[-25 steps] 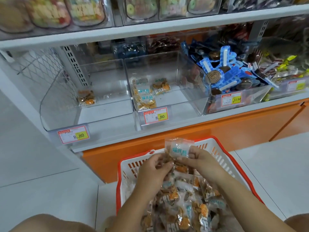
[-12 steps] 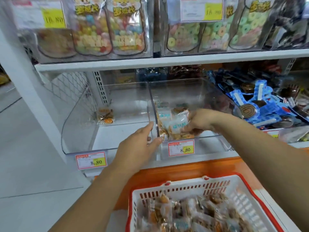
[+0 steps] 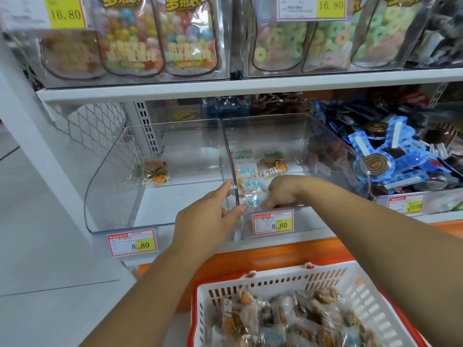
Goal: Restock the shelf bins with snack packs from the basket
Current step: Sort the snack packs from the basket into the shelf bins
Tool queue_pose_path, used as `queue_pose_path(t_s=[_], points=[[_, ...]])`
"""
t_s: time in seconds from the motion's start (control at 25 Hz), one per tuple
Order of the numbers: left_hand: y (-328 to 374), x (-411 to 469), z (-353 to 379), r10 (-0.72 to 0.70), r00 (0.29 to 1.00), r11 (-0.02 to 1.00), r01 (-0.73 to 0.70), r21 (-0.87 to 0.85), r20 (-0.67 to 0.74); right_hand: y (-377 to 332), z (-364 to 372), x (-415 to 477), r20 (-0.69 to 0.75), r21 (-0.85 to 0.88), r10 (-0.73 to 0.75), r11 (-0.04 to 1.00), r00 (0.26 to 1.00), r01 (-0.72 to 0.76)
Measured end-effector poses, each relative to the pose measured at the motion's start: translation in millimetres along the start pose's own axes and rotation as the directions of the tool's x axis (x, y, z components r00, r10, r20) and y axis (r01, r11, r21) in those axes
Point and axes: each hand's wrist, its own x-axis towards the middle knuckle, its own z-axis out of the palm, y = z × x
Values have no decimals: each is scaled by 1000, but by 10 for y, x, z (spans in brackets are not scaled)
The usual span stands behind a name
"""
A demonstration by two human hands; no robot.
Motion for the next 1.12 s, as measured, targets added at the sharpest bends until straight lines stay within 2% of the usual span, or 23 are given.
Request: queue_pose_path(t_s=[0.04,0.08,0.12,0.16,0.2,0.24,0.28,0.32,0.36,0.44,0.48,0.52,0.6,0.64,0.76,0.8,0.84,0.96,1.0,1.04,1.12], points=[[11,-34,14,-8,999,1000,7,-30,-32,28,-28,-103,-65,97,-1,995,998,7],[22,-86,24,-9,994,997,0,-82,-106,72,-47,-215,-228,234,-14,970,974,69],[29,-145,38,6,975,990,-37,-136,-220,135,-25,-329,-465,376,-4,904,885,202],[49,-228,66,41,936,981,-105,-165,-350,221,71,-479,-696,465,54,794,716,392],[75,-309,106,92,884,971,-182,-157,-459,325,240,-625,-840,468,140,677,524,568],[106,-396,173,146,847,960,-247,-136,-511,433,472,-744,-889,446,214,597,404,667],[136,-495,282,197,842,946,-298,-128,-502,535,780,-830,-888,458,257,570,382,682],[164,-588,412,245,863,934,-332,-133,-441,631,1101,-864,-857,506,264,584,442,634],[195,-703,576,274,902,930,-337,-149,-333,743,1441,-853,-784,574,244,637,571,515],[226,-952,933,243,969,951,-248,-183,-49,915,2048,-827,-504,602,170,772,847,203],[226,-1086,1114,195,977,966,-177,-190,84,976,2296,-845,-344,573,121,813,931,106],[206,-1205,1278,144,972,975,-108,-192,184,1006,2486,-879,-191,552,65,832,980,52],[162,-1431,1550,75,947,982,-16,-188,311,985,2760,-981,44,508,-48,861,998,19],[144,-1526,1646,57,932,984,7,-175,357,949,2837,-1035,100,475,-89,880,991,31],[88,-1760,1823,22,881,982,70,-177,473,874,2982,-1082,160,292,-121,954,980,71],[70,-1791,1850,13,879,976,92,-196,476,869,2991,-1084,164,294,-127,953,978,74],[54,-1794,1857,-5,888,967,122,-225,460,879,2976,-1080,146,368,-119,928,982,57],[52,-1719,1799,-78,924,938,195,-287,373,976,2849,-1068,-9,622,9,783,1000,-1],[56,-1689,1768,-112,917,915,245,-319,382,1013,2806,-1065,-60,701,55,713,997,3],[74,-1665,1731,-154,885,863,338,-376,440,1040,2767,-1070,-81,794,84,607,993,13],[102,-1647,1704,-174,797,694,516,-502,578,1052,2725,-1067,-81,939,103,341,991,41]])
